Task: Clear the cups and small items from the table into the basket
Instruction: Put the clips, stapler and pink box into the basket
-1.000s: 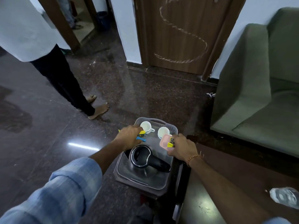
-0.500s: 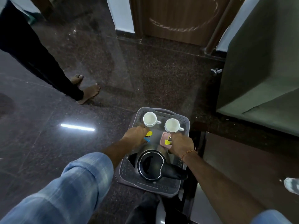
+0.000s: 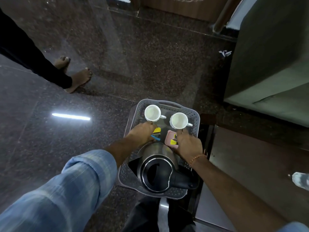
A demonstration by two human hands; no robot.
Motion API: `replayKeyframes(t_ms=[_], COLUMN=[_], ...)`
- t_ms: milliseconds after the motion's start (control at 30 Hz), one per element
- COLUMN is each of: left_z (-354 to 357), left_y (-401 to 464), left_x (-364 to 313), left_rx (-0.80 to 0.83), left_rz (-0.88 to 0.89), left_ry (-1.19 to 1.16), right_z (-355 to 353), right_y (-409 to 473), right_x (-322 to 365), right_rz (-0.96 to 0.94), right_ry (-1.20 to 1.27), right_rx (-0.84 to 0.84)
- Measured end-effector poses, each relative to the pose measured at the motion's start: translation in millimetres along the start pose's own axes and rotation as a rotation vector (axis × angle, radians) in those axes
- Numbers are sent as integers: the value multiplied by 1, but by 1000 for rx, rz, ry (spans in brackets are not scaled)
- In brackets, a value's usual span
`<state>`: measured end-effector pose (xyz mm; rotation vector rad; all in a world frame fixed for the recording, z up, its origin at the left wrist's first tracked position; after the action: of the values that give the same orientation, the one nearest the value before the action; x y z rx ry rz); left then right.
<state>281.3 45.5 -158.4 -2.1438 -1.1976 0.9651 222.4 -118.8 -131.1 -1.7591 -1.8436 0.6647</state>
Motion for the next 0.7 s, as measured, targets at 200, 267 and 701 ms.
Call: replayKeyframes(t_ms=[200, 267, 701], left_z=[4, 7, -19], left_y=[0, 1, -42], left_x=[0, 0, -6], left_rx=[-18, -36, -75], left_rz=[74, 85, 107], left_ry=[62, 128, 56], right_z=[-5, -3, -11], right_y=[-4, -1, -28], right_x=[2, 3, 3], right_rz=[-68, -79, -43], right_ry=[159, 201, 168], right_rx=[3, 16, -23])
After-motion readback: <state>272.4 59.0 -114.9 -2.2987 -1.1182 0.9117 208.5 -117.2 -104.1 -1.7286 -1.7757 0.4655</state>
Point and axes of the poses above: each hand's wrist, its own y-axis towards the middle knuckle, its own z-axis out of the palm, x = y × z, the point moved 5 cm from there along y, towards the middle knuckle, and after that the axes turned 9 degrees about x, right-handed, at the moved point
